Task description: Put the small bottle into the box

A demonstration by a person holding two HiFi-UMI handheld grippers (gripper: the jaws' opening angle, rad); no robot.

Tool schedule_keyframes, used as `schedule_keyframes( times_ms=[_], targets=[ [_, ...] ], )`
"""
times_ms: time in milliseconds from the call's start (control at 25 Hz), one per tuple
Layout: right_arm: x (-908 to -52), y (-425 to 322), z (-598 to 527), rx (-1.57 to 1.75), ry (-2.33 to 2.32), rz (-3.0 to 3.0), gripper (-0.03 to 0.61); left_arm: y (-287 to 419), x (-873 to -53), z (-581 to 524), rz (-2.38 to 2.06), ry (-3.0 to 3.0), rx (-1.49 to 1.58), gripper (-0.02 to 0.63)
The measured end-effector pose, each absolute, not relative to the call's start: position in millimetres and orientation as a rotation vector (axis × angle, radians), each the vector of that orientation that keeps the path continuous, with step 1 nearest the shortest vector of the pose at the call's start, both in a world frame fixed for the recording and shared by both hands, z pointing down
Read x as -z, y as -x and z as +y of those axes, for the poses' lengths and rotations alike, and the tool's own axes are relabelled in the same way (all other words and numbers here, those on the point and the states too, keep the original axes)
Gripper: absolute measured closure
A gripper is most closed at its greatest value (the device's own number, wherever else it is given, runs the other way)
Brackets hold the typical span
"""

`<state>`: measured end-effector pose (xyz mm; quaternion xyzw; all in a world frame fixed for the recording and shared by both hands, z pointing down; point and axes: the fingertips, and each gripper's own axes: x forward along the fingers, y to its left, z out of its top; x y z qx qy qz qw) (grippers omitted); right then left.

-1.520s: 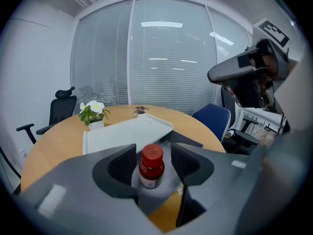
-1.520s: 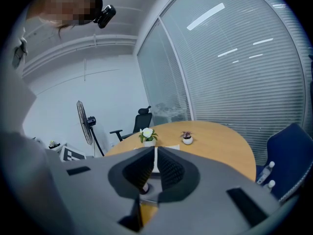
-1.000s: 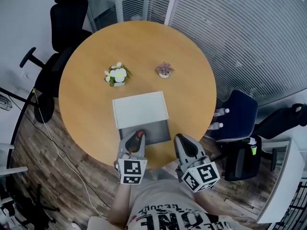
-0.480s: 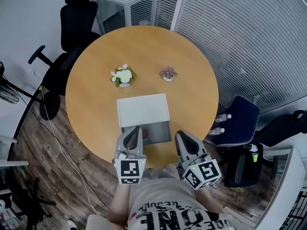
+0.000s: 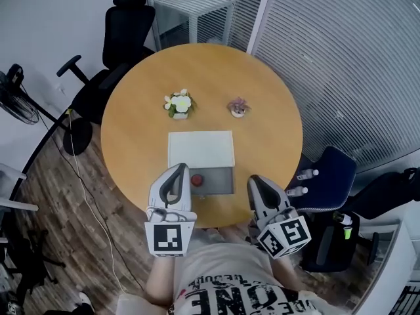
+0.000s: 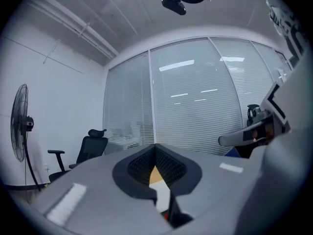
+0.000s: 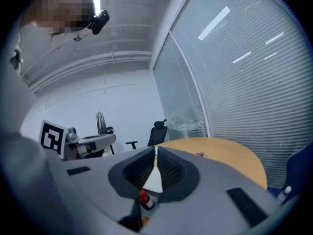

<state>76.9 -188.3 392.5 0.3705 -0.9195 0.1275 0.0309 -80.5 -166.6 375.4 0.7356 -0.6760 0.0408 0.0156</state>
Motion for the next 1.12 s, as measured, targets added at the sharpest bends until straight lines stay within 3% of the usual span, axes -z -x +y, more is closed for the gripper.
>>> schedule_keyframes(
  times_ms=[1120],
  targets=[
    [-367.2, -34.4, -106.7, -0.321, -1.048, -2.847, 0.552, 104.9, -361.4, -66.5, -2.077, -2.295, -0.012, 0.604]
  ],
)
